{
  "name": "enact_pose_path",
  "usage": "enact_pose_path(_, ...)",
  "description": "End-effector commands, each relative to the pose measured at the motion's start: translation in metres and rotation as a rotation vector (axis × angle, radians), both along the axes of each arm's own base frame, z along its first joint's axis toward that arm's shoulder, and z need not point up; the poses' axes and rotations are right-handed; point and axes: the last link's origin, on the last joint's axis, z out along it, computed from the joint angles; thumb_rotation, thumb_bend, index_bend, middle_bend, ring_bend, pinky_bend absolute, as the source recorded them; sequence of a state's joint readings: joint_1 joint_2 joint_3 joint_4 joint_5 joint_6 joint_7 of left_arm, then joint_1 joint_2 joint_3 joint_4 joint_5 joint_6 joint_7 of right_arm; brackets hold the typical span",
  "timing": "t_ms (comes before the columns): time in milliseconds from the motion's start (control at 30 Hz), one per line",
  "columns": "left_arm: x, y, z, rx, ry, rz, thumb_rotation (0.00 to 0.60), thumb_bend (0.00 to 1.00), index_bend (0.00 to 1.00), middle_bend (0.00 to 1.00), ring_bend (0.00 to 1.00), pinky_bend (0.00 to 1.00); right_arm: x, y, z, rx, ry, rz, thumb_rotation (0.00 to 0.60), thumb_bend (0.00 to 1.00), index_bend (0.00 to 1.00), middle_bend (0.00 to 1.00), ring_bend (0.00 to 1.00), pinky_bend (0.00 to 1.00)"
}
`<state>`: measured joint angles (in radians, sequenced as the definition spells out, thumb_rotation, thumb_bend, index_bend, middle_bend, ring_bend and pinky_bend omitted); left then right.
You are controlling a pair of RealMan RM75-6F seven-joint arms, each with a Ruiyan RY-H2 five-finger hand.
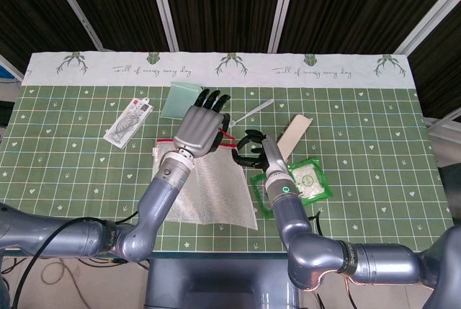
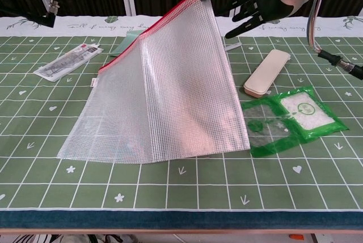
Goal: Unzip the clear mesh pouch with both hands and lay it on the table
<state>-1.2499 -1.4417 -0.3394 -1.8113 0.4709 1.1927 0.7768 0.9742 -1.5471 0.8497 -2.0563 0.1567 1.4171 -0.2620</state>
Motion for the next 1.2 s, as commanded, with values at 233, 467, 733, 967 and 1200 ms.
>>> enact_pose_path(233,-0.015,0.003,0.004,0.002,0.006,0.025,0.600,0.51,0.61,0.11,0.00,0.00,0.005,0.001,0.011,-0.008,-0.036,0.001,0.600,0.55,0.65,0.17,0.01,0.21)
enact_pose_path(467,-0.021,0.003,0.003,-0.006,0.010,0.034,0.600,0.51,0.61,0.11,0.00,0.00,0.008,-0.001,0.020,-0.029,-0.054,0.005,0.600,0.55,0.65,0.17,0.01,0.21)
enact_pose_path(733,-0.028,0.003,0.003,-0.003,0.018,0.043,0.600,0.51,0.61,0.11,0.00,0.00,0.006,-0.006,0.029,-0.057,-0.077,-0.016,0.600,0.55,0.66,0.17,0.01,0.21)
enact_pose_path(967,-0.039,0.005,0.012,0.010,0.007,0.072,0.600,0.51,0.61,0.11,0.00,0.00,-0.006,-0.021,0.046,-0.121,-0.040,-0.043,0.600,0.55,0.66,0.17,0.01,0.21)
enact_pose_path(1200,-0.053,0.005,0.025,0.025,-0.012,0.096,0.600,0.51,0.61,0.11,0.00,0.00,-0.024,-0.031,0.062,-0.164,-0.007,-0.079,0.600,0.55,0.66,0.17,0.01,0.21)
